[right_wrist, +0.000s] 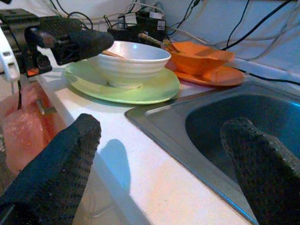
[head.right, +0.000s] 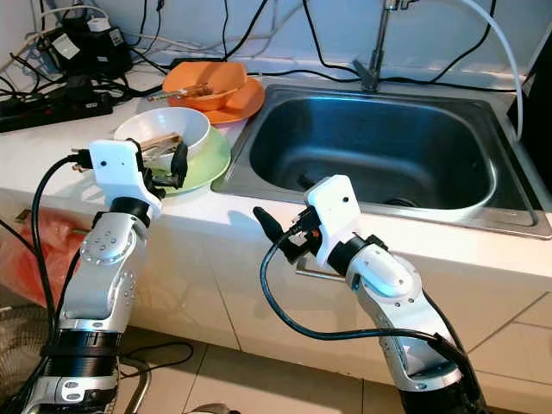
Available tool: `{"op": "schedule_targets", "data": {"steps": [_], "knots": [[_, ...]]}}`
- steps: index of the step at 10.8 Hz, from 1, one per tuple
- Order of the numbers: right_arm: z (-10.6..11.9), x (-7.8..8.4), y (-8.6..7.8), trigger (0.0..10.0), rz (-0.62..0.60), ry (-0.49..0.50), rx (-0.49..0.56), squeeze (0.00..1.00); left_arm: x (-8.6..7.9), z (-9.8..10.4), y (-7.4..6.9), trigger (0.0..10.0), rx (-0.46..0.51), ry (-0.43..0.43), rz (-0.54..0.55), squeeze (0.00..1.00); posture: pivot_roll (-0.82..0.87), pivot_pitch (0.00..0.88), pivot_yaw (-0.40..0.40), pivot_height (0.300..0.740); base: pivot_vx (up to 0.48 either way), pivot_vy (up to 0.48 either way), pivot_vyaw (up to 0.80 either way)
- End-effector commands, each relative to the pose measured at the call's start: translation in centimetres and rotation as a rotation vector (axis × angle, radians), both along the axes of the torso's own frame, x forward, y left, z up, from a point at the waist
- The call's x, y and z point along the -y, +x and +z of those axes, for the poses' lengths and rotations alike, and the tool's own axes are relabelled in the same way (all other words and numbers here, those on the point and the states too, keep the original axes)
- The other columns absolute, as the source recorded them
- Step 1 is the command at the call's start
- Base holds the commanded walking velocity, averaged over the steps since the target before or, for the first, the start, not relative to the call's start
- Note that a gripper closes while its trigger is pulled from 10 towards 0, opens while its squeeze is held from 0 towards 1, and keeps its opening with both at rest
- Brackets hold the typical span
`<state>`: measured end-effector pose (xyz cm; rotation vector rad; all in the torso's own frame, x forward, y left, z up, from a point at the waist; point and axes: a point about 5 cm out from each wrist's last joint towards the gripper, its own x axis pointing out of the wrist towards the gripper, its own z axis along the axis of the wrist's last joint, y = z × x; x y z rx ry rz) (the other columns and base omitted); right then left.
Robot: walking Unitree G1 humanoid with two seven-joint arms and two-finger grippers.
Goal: Kitchen organization
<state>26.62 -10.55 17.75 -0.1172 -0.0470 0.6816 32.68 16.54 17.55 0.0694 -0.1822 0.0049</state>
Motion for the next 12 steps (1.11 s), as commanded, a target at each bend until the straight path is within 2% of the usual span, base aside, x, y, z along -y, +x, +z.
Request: {"op": "schedule_targets", "data": {"steps": [1, 5, 6, 7, 8, 12], "knots": [[0.3, 0.0, -0.1, 10.0, -0.009, 0.006, 0.024, 0.0, -0.4, 0.0, 0.5, 10.0, 0.015, 0.034, 0.009, 0.0, 0.1, 0.002, 0.047, 0.74, 0.0, 0.0, 0.0], [0.4, 0.0, 0.0, 10.0, -0.017, 0.006, 0.03, 0.0, -1.1, -0.9, 1.5, 10.0, 0.025, 0.08, 0.017, 0.0, 0.09, 0.002, 0.044, 0.74, 0.0, 0.0, 0.0], [0.5, 0.0, 0.0, 10.0, -0.021, 0.005, 0.032, 0.0, -1.2, -1.0, 1.7, 8.2, 0.042, 0.088, 0.017, 0.0, 0.09, 0.003, 0.044, 0.74, 0.0, 0.0, 0.0], [0.5, 0.0, 0.0, 10.0, -0.025, 0.003, 0.035, 0.0, -1.3, -1.1, 1.9, 4.7, 0.055, 0.09, 0.016, 0.0, 0.09, 0.003, 0.043, 0.74, 0.0, 0.0, 0.0], [0.5, 0.0, 0.0, 10.0, -0.026, 0.002, 0.035, 0.0, -1.2, -1.3, 2.0, 0.0, 0.062, 0.088, 0.01, 0.0, 0.09, 0.004, 0.043, 0.74, 0.0, 0.0, 0.0], [0.5, 0.1, -0.1, 10.0, -0.031, -0.001, 0.035, 0.0, -0.8, -1.7, 2.0, 0.0, 0.078, 0.097, -0.01, 0.0, 0.08, 0.006, 0.04, 0.74, 0.0, 0.0, 0.0]]}}
